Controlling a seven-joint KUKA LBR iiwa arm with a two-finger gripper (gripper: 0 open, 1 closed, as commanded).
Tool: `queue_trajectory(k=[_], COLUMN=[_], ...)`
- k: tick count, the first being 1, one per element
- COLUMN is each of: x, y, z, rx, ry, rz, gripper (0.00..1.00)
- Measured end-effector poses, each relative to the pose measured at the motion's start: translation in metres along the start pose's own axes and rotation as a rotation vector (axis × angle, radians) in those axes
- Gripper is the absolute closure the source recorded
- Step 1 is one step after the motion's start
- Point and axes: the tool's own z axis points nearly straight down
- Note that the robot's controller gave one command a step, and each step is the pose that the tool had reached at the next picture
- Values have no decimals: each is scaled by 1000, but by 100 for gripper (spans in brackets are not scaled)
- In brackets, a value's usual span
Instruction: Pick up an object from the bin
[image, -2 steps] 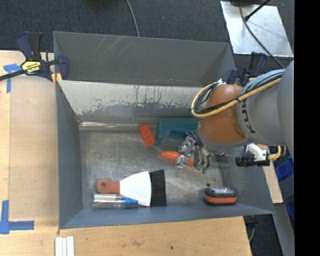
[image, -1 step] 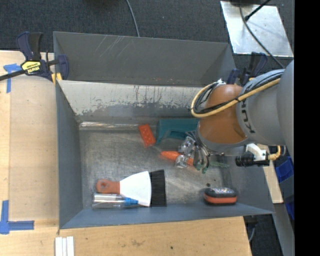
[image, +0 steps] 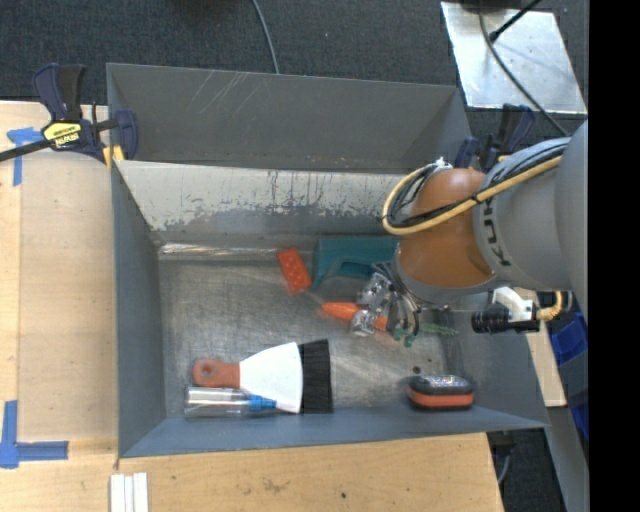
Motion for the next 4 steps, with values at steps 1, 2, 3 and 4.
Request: queue_trajectory(k=[1,2,3,4], x=[2,2,6,5], y=[0,0,-1,0], z=[-2,-3,-17,-35], rx=[0,1,4,1], ry=[-1,3,19,20], rz=[1,2,0,-1], gripper=[100,100,100,100])
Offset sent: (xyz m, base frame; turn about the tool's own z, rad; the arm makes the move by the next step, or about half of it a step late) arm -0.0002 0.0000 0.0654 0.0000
